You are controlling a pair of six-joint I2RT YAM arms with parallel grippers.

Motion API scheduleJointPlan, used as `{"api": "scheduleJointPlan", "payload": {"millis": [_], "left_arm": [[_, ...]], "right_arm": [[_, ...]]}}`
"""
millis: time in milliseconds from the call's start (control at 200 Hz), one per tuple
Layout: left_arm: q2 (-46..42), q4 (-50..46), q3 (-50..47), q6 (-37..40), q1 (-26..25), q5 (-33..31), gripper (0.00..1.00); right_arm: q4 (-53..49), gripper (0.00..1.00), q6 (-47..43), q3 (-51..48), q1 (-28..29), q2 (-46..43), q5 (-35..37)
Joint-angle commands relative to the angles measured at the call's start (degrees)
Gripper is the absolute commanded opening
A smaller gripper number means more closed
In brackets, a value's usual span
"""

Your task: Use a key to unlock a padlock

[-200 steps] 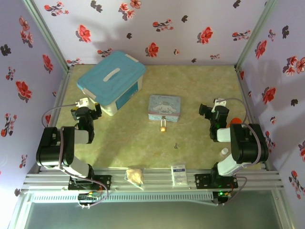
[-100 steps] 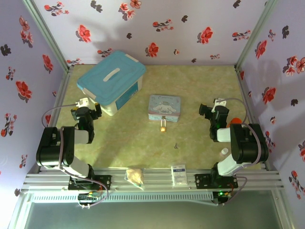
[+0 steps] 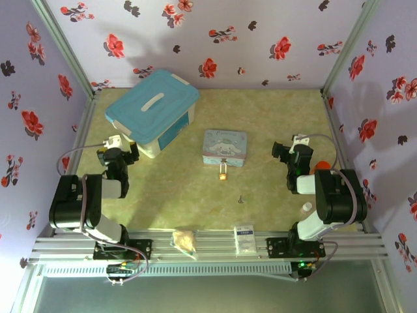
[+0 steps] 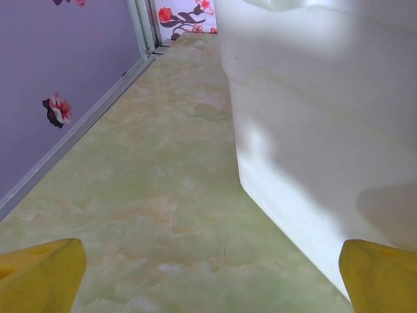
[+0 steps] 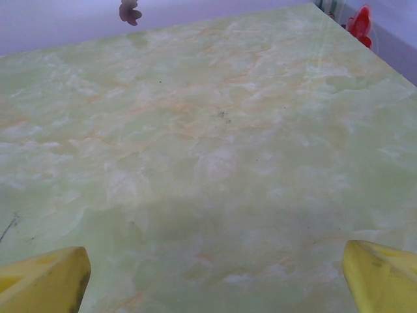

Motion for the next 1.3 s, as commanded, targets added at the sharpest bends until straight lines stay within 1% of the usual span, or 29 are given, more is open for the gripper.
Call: {"api": "scheduleJointPlan", "payload": {"millis": [0,80,155,255,380,455,515,545,570,615,665,720,805,885,1040,1100,1185,1295], "left_arm": [[-7.2,0.7,-1.3,0.4,-0.3,-1.4,1.0],[-13.9,-6.2,-1.2,-0.1,-0.4,-1.9,1.0],[-20.1,-12.8,-0.1,-1.6,-0.4,-2.2,1.0],[-27.6,-17.7,-0.1,-5.6,-0.4,-1.3,1.0],[-36.3,-24.0,-0.2,-16.9,-0.3,1.5,1.0],[-39.3,-27.5,0.1,-18.4,-0.3,5.4,1.0],[-40.9,-32.6,1.3,-22.5,-0.3,7.2,1.0],[-41.5,-35.6,2.3,-24.3,-0.4,9.5,1.0],[-41.9,-36.5,2.9,-25.2,-0.5,13.0,1.0],[-42.2,-37.9,3.7,-26.6,-1.4,17.0,1.0],[-43.0,-40.4,5.0,-28.0,-3.5,19.4,1.0],[-44.2,-42.9,6.5,-27.4,-7.0,21.2,1.0],[-45.9,-48.7,9.3,-25.1,-15.2,20.0,1.0],[-45.2,-52.4,11.1,-25.0,-22.2,19.7,1.0],[-40.6,-54.6,12.8,-25.0,-34.7,18.5,1.0],[-38.6,-54.3,13.2,-25.6,-38.7,16.8,1.0],[-35.3,-51.5,13.0,-26.2,-43.7,15.3,1.0],[-31.2,-48.6,13.3,-27.0,-47.6,14.2,1.0]], "right_arm": [[-4.6,0.99,-1.4,1.2,-0.1,-6.1,-1.0],[-17.8,0.99,1.9,5.3,-0.1,-11.4,1.3],[-25.2,0.99,4.5,7.8,-0.1,-14.7,-0.4],[-26.6,0.99,8.8,7.6,-0.1,-18.5,-3.7],[-28.8,0.99,15.4,6.6,-0.1,-22.6,-7.6],[-31.2,0.99,16.9,6.8,-0.1,-24.1,-11.5],[-32.5,0.99,17.6,6.8,0.1,-24.7,-16.3],[-32.9,0.99,18.5,6.7,0.4,-24.9,-18.3],[-33.6,0.99,19.0,6.7,1.2,-25.0,-19.1],[-36.2,0.99,18.9,6.9,3.4,-25.7,-19.0],[-41.5,0.99,17.8,7.9,6.6,-26.8,-16.9],[-46.4,0.99,16.8,8.4,10.1,-28.2,-14.4],[-52.3,0.98,17.1,8.0,14.8,-31.1,-11.6],[-57.1,0.96,18.0,6.8,19.1,-34.2,-9.2],[-65.6,0.89,21.8,4.5,28.2,-38.7,-4.8],[-66.6,0.84,24.7,3.0,31.2,-39.8,-3.8],[-64.5,0.76,30.0,-0.5,36.7,-40.2,-3.0],[-62.2,0.67,35.6,-2.6,43.7,-38.3,0.9]]}}
